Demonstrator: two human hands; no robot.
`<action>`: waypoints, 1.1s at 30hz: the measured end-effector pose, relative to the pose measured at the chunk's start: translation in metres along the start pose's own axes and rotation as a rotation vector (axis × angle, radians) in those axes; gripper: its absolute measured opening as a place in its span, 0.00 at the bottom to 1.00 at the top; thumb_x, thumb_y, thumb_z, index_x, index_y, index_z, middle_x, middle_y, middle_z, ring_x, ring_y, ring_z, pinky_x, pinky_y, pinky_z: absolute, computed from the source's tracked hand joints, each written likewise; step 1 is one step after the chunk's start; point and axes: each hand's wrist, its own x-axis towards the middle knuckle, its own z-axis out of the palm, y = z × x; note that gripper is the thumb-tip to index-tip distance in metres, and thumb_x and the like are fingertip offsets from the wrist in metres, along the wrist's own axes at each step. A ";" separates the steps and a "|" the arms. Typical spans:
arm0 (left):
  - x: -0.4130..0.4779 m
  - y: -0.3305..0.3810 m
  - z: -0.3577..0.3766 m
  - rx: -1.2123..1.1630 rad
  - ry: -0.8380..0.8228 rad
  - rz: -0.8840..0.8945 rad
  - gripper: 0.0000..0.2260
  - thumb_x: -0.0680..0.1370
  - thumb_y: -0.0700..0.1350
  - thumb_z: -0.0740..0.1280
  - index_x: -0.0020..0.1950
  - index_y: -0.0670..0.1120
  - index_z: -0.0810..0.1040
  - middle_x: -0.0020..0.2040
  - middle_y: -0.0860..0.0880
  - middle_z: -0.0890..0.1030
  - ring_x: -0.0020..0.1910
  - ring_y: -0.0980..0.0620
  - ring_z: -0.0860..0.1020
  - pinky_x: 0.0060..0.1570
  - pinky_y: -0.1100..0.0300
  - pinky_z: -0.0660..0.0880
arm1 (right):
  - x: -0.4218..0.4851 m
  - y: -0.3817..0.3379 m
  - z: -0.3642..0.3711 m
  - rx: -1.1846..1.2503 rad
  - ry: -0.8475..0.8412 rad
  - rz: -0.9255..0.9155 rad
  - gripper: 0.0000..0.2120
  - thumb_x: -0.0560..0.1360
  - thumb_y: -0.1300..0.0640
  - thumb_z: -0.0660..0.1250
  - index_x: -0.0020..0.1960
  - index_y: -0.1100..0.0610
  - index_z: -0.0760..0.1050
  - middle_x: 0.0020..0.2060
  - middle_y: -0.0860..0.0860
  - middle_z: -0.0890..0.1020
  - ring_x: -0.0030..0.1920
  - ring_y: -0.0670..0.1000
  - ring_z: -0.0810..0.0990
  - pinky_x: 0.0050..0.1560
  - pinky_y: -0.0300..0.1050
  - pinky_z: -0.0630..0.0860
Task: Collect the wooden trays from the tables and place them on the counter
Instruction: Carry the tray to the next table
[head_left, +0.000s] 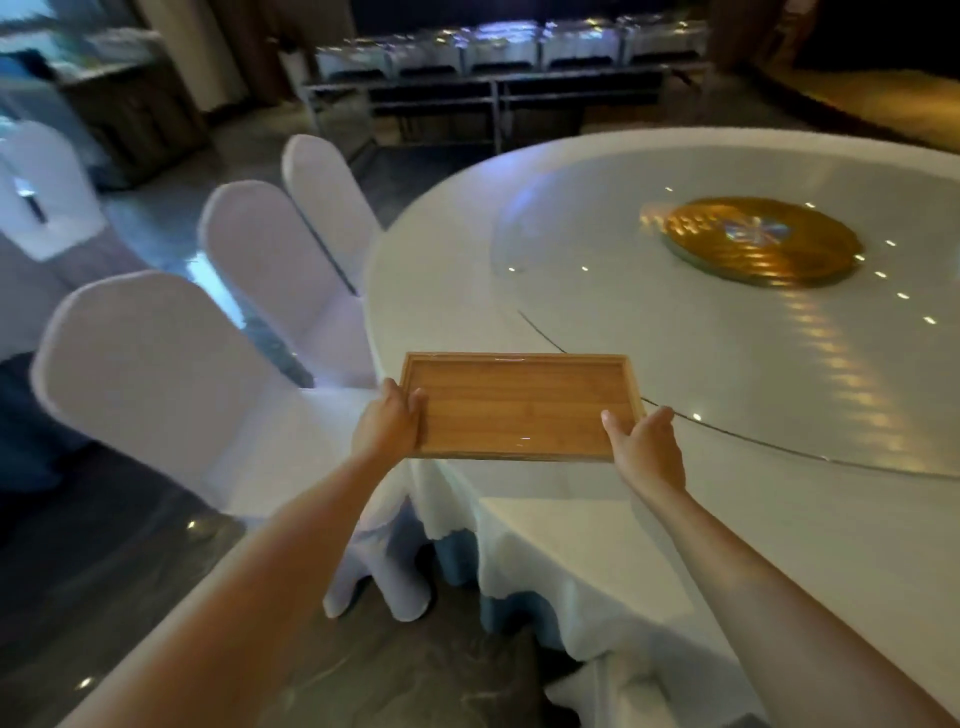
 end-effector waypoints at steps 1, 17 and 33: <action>0.002 -0.013 -0.016 -0.014 0.030 -0.020 0.19 0.80 0.55 0.49 0.58 0.41 0.64 0.56 0.38 0.77 0.50 0.43 0.77 0.50 0.49 0.74 | -0.004 -0.019 0.007 -0.008 -0.020 -0.041 0.28 0.77 0.45 0.59 0.64 0.66 0.60 0.62 0.63 0.73 0.60 0.64 0.75 0.53 0.54 0.73; 0.041 -0.302 -0.283 -0.015 0.363 -0.260 0.21 0.80 0.53 0.52 0.62 0.37 0.65 0.57 0.35 0.77 0.54 0.36 0.77 0.53 0.47 0.73 | -0.140 -0.320 0.239 -0.014 -0.304 -0.419 0.28 0.77 0.43 0.58 0.64 0.66 0.66 0.60 0.62 0.76 0.59 0.62 0.76 0.55 0.51 0.73; 0.161 -0.552 -0.466 -0.093 0.517 -0.467 0.19 0.80 0.53 0.52 0.62 0.39 0.65 0.57 0.37 0.77 0.53 0.39 0.77 0.51 0.47 0.74 | -0.203 -0.573 0.510 0.008 -0.431 -0.682 0.23 0.78 0.44 0.58 0.59 0.64 0.70 0.53 0.60 0.79 0.44 0.55 0.75 0.43 0.44 0.68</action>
